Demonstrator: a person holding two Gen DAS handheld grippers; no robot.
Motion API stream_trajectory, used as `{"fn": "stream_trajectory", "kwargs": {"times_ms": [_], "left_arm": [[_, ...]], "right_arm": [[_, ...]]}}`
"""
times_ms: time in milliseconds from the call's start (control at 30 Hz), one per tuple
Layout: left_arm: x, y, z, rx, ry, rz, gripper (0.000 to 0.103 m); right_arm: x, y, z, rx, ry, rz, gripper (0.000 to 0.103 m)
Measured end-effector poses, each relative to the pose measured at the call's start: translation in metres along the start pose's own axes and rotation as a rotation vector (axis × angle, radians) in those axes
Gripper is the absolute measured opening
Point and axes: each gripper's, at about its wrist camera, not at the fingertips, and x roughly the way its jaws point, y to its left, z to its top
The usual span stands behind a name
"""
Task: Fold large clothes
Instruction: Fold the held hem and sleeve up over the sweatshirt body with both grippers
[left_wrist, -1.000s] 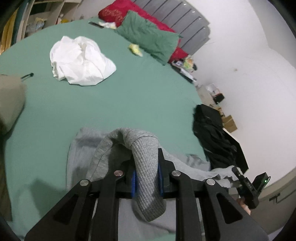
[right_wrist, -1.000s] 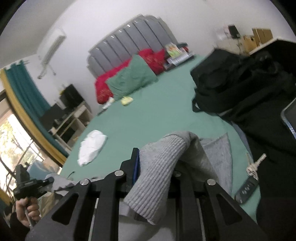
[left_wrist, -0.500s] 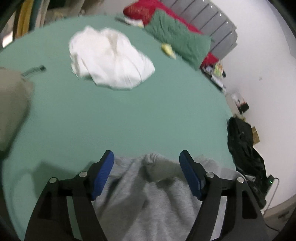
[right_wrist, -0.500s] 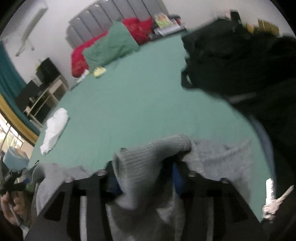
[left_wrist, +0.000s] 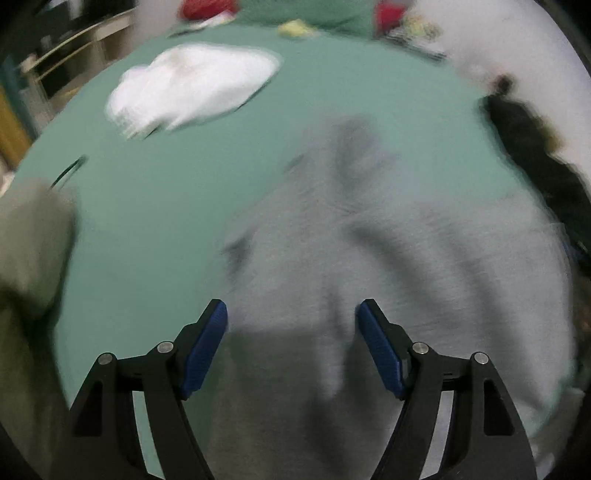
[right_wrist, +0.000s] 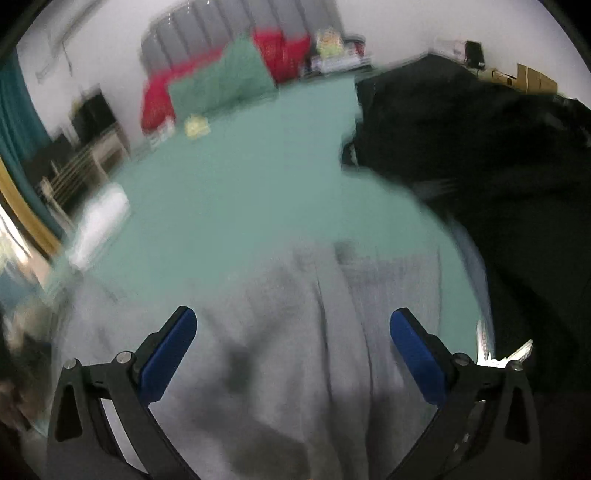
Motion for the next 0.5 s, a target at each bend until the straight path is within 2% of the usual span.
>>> {"fn": "stream_trajectory", "kwargs": {"times_ms": [67, 100, 167, 267, 333, 433, 500], "left_arm": [[0.011, 0.017, -0.007, -0.05, 0.011, 0.066, 0.078], [0.013, 0.029, -0.013, -0.084, 0.01, 0.052, 0.079], [0.009, 0.038, -0.021, -0.093, 0.002, 0.051, 0.079], [-0.008, 0.045, -0.029, -0.086, -0.037, 0.103, 0.079], [-0.023, 0.052, -0.036, -0.124, -0.067, 0.117, 0.079], [-0.053, 0.045, -0.05, -0.143, -0.148, 0.066, 0.079], [-0.074, 0.032, -0.063, -0.113, -0.201, 0.015, 0.079]], "right_arm": [[0.02, -0.008, -0.025, -0.009, 0.064, -0.068, 0.103], [0.021, -0.013, -0.034, -0.009, 0.055, -0.069, 0.102], [0.011, -0.015, -0.039, -0.021, 0.015, -0.093, 0.102], [-0.019, -0.01, -0.04, -0.111, -0.065, -0.254, 0.102], [-0.037, -0.011, -0.043, -0.128, -0.097, -0.295, 0.102], [-0.074, -0.021, -0.058, -0.076, -0.14, -0.251, 0.102], [-0.092, -0.026, -0.076, -0.015, -0.15, -0.17, 0.102]]}}
